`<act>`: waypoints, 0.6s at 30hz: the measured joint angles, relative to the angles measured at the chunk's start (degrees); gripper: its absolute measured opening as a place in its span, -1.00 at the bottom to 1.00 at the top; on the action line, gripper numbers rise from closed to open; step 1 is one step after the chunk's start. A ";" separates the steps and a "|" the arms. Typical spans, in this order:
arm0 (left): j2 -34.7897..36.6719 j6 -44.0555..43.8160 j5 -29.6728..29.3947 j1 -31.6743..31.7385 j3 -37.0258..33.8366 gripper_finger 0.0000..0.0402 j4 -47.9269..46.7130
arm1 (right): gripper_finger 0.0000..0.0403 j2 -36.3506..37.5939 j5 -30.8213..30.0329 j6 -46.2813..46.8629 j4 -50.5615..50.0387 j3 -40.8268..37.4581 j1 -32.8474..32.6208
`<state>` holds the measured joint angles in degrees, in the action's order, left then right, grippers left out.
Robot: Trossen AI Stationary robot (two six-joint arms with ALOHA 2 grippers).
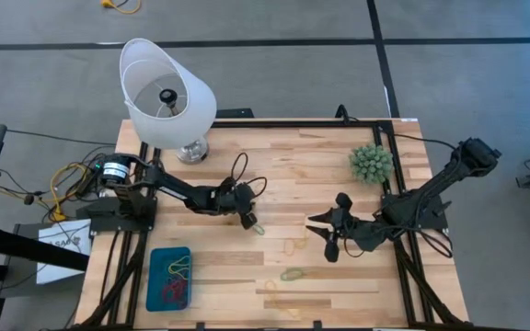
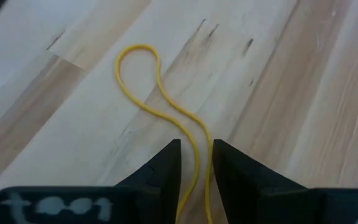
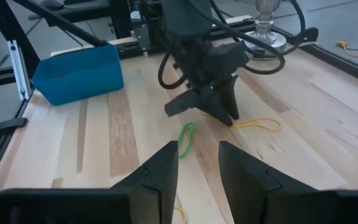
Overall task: Pick and place items into bin
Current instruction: Put the yellow rubber band into the blue bin
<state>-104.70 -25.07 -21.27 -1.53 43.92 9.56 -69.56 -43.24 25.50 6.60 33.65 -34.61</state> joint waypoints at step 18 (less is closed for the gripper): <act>13.12 2.23 3.75 -3.99 4.08 -1.00 -19.19 | -0.46 0.00 -0.02 0.02 -0.12 0.00 0.02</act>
<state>-91.59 -22.84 -17.52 -5.52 48.00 -9.63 -69.56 -43.27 25.52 6.48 33.65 -34.59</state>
